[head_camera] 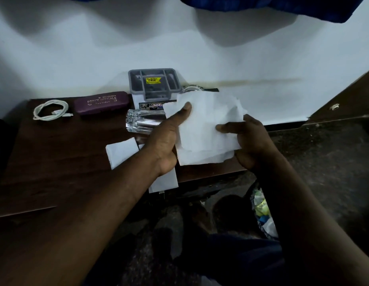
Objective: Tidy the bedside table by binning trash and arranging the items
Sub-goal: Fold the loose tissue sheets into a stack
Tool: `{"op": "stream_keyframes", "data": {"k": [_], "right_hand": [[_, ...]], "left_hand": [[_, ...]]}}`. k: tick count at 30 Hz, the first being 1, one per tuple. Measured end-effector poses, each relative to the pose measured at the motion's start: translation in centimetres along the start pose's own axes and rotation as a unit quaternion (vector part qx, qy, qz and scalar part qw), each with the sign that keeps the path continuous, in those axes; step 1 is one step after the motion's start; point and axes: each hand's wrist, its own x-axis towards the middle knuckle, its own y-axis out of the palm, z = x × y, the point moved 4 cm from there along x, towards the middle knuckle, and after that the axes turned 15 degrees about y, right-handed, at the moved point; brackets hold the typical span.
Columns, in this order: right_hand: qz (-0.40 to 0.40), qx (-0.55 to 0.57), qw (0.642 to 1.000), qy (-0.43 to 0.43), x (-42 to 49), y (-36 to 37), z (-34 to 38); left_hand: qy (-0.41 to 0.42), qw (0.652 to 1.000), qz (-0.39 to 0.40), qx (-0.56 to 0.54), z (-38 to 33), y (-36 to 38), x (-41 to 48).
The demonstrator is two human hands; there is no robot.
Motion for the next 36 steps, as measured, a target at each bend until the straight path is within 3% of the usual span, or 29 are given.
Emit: {"op": "stream_keyframes", "data": {"k": [4,7,12,18,22,26,30,33,36], "right_hand": [[-0.001,-0.026,0.999,0.033,1.1,-0.6,-1.0],[-0.013,-0.045,0.998,0.035,1.7,-0.7,-1.5],[-0.043,-0.068,0.997,-0.02,1.8,-0.3,-1.3],[-0.048,-0.048,0.982,-0.176,0.9,-0.1,0.6],[-0.063,-0.133,0.979,-0.142,1.6,-0.1,-0.5],[-0.116,-0.307,0.941,-0.087,2.1,0.1,-1.5],[-0.156,-0.297,0.934,-0.12,1.7,-0.2,-0.8],[-0.152,-0.282,0.94,-0.113,1.7,-0.4,-0.8],[-0.102,-0.209,0.969,-0.079,1.9,-0.4,-1.0]], "left_hand": [[0.075,0.99,-0.087,0.086,-0.2,-0.8,0.6],[0.097,0.98,-0.093,0.146,-0.1,-1.1,0.9],[0.146,0.966,-0.105,0.188,-0.5,-1.0,1.1],[0.271,0.943,-0.063,0.183,-2.8,0.0,1.1],[0.224,0.944,-0.049,0.237,-1.3,-0.3,1.4],[0.198,0.917,-0.053,0.343,-0.1,-0.7,1.4],[0.227,0.887,-0.065,0.398,-0.6,-0.4,1.2],[0.241,0.896,-0.067,0.366,-1.1,-0.3,1.2],[0.236,0.916,-0.081,0.314,-1.6,-0.5,1.1]]}}
